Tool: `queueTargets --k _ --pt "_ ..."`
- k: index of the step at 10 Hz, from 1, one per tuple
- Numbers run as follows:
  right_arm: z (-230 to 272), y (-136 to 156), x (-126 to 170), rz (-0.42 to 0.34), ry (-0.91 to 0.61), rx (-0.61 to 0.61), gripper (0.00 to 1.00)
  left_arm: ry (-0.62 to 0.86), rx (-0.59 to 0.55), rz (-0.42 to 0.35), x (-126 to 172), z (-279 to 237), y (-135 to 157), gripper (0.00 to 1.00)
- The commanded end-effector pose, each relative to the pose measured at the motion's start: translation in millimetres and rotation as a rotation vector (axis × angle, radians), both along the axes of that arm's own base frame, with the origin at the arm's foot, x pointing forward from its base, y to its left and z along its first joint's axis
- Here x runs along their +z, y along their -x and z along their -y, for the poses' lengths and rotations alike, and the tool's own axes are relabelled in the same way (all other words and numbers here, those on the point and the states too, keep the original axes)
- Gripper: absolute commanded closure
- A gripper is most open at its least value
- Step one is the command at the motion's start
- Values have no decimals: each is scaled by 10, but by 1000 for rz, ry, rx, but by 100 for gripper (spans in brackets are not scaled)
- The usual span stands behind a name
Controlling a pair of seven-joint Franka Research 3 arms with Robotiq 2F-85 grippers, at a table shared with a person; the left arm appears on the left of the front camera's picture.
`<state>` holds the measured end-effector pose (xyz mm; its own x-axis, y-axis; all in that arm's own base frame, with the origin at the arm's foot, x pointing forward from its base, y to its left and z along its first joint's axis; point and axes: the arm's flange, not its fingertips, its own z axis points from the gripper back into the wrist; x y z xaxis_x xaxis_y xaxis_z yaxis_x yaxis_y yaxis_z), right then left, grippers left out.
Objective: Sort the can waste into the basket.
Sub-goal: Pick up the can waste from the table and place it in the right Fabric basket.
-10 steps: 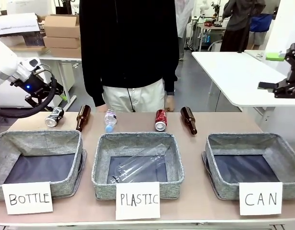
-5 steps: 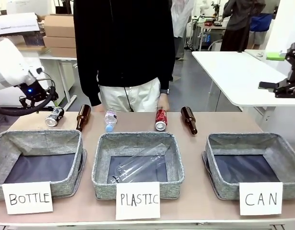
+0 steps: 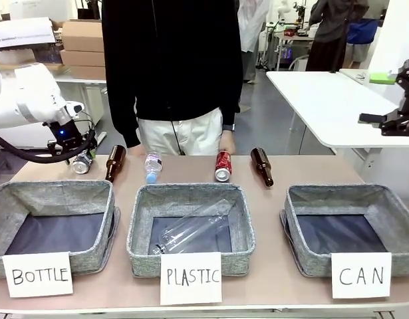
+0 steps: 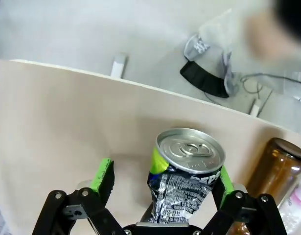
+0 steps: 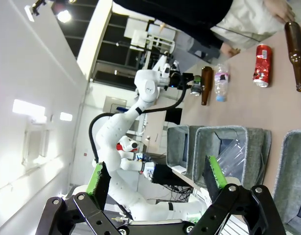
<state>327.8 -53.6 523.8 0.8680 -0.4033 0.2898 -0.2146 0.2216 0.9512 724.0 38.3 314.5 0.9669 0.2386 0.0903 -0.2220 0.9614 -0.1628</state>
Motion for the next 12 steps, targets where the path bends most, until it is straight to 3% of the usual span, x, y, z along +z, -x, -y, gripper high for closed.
queueTargets --k 1,2,3,4,5,7,8,10,12 --pt "-15 -40 9 37 -12 1 0 -11 -14 -42 -17 -56 -130 0" --pt "-15 -40 9 37 -12 1 0 -4 -27 -43 -45 -15 -139 0" --pt "-15 -40 9 37 -12 1 0 0 -34 -42 -51 18 -138 59" --pt "-15 -40 9 37 -12 1 0 -2 -48 -37 -40 54 -136 60" --pt "-15 -40 9 37 -12 1 0 -8 -41 -27 -25 78 -135 100" --pt "-15 -40 9 37 -12 1 0 -7 -44 -22 2 110 -109 100" --pt "-15 -40 9 37 -12 1 0 -3 -37 -20 22 114 -78 86" --pt "-15 -40 9 37 -12 1 0 3 -28 -5 46 101 -40 100" --pt "-15 -40 9 37 -12 1 0 42 -15 2 141 67 27 100"
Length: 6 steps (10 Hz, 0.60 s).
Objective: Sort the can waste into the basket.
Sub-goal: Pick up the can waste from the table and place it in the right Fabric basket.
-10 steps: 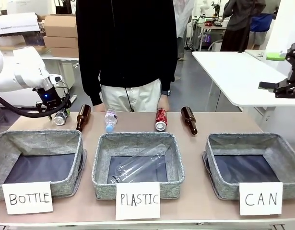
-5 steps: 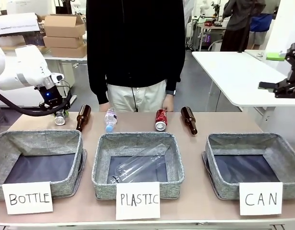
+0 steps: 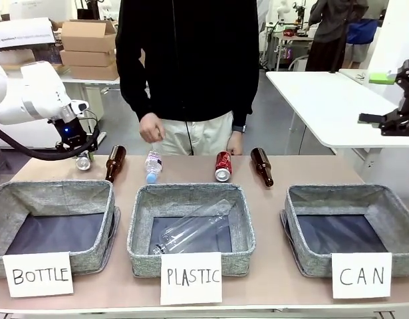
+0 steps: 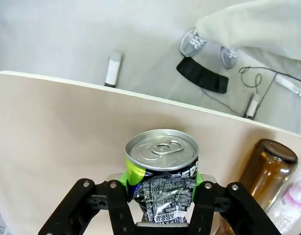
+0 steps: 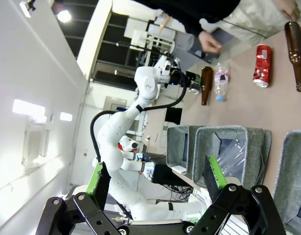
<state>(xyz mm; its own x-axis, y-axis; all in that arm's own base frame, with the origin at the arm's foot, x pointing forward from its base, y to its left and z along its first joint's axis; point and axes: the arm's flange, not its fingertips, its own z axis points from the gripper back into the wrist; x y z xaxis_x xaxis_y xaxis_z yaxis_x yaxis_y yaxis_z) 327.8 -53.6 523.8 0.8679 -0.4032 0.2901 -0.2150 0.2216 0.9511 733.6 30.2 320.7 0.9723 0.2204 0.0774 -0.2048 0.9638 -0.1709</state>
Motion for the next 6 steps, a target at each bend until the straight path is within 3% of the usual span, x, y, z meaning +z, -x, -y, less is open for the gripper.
queueTargets --k 1,2,4,5,6 --pt "-15 -40 9 37 -12 1 0 122 1 5 275 -60 283 100" --pt "-15 -40 9 37 -12 1 0 227 -58 11 691 -84 695 100" --pt "-15 -40 9 37 -12 1 0 318 -290 19 1507 -68 1915 100" --pt "-15 -40 9 37 -12 1 0 257 -323 91 1730 3 2594 100" --pt "-15 -40 9 37 -12 1 0 246 -424 83 1778 96 3109 100"
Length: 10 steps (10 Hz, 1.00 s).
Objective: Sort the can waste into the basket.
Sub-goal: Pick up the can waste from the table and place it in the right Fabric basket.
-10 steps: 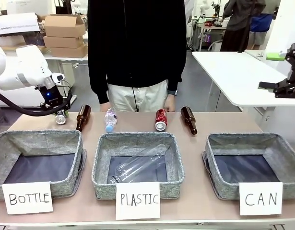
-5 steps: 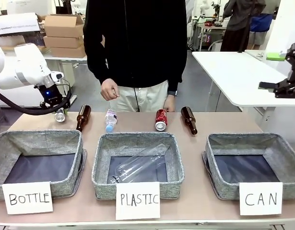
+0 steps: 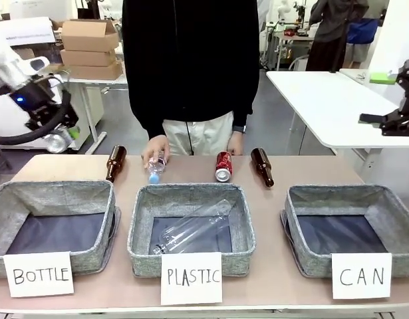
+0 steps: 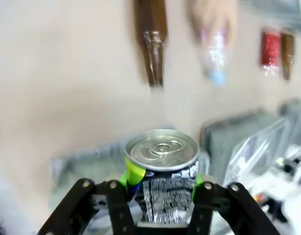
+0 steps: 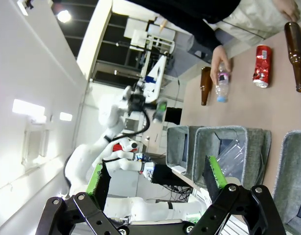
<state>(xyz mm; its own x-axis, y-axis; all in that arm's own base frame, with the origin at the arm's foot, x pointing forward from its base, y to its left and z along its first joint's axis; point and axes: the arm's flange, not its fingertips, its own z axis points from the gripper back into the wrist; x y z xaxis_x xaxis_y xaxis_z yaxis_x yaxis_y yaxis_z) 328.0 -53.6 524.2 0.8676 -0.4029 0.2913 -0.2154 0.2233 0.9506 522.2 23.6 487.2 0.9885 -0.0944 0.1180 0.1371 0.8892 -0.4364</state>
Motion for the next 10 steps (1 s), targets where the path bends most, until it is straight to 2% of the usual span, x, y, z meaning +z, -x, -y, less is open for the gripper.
queueTargets --k 1,2,3,4,6,7,8,9,10 --pt "-15 -38 6 36 -14 1 0 -30 -148 105 78 137 1464 100" --pt "-15 -38 6 36 -14 1 0 -22 -200 223 -20 213 1854 100" --pt "-15 -38 6 36 -14 1 0 -7 -155 326 -154 209 2027 100" --pt "-15 -38 6 36 -14 1 0 -6 -166 80 60 133 1177 100" --pt "-15 -38 6 36 -14 1 0 -6 -166 80 60 133 1177 100" --pt "-1 -2 -3 -1 1 0 0 -9 -185 161 -31 197 1664 60" --pt "356 235 444 110 175 -129 0 -20 -409 305 171 780 1149 60" --pt "701 486 661 152 304 -207 0 -91 -566 439 492 1478 808 60" --pt "1039 743 650 136 358 -284 0 -126 -730 531 807 2217 594 60"
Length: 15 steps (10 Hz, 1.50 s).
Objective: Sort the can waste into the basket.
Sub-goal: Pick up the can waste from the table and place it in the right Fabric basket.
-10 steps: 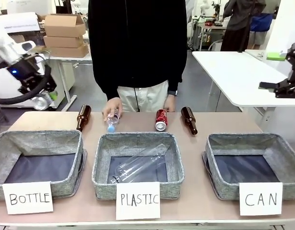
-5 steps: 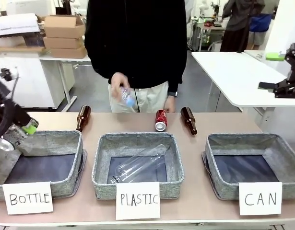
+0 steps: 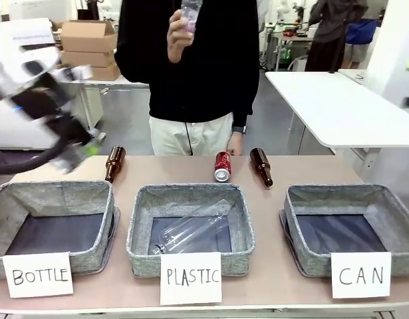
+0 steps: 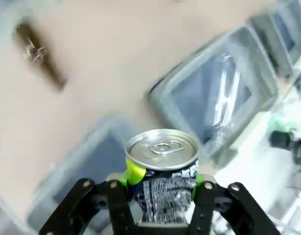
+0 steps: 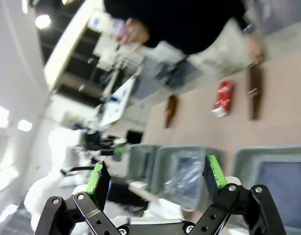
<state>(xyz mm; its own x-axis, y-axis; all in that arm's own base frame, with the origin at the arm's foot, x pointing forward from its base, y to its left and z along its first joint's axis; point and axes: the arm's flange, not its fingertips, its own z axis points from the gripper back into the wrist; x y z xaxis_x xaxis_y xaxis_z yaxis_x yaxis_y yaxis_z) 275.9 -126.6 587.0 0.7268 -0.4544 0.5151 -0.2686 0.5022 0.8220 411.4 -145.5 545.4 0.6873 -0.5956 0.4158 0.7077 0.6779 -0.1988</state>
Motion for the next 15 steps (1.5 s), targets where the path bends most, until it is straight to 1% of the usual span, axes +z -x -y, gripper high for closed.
queueTargets --k 1,2,3,4,5,6,7,8,9,10,11,12,13,14,15 --pt "631 519 -150 -60 102 -196 0 -54 -333 215 444 1236 -596 60" --pt "926 915 -408 -121 79 -252 0 -73 -474 251 524 1976 -596 60" --pt "1077 1248 -622 -173 76 -260 0 -89 -555 349 442 2560 -536 60" --pt "1169 1517 -790 -231 124 -239 0 -64 -637 382 241 3094 -463 60" --pt "1021 1045 -374 -99 116 -257 0 -25 -690 456 -53 3467 -301 60" --pt "1021 1045 -374 -99 116 -257 0 20 -746 500 -346 3847 -116 60" --pt "1021 1045 -374 -99 116 -257 0 51 -796 484 -526 4111 45 60" --pt "1021 1045 -374 -99 116 -257 0 79 -830 441 -631 4340 183 60" --pt "1021 1045 -374 -99 116 -257 0 91 -849 428 -693 4461 308 60" --pt "1021 1045 -374 -99 116 -257 0 98 -839 438 -732 4541 354 60" --pt "1021 1045 -374 -99 116 -257 0 92 -846 425 -871 4610 410 60" --pt "1021 1045 -374 -99 116 -257 0 89 -862 384 -912 4671 374 60" --pt "1021 1045 -374 -99 116 -257 0 85 -862 378 -899 4708 308 60" --pt "1021 1045 -374 -99 116 -257 0 85 -872 369 -880 4707 279 54" --pt "1021 1045 -374 -99 116 -257 0 65 -887 370 -874 4708 260 0"
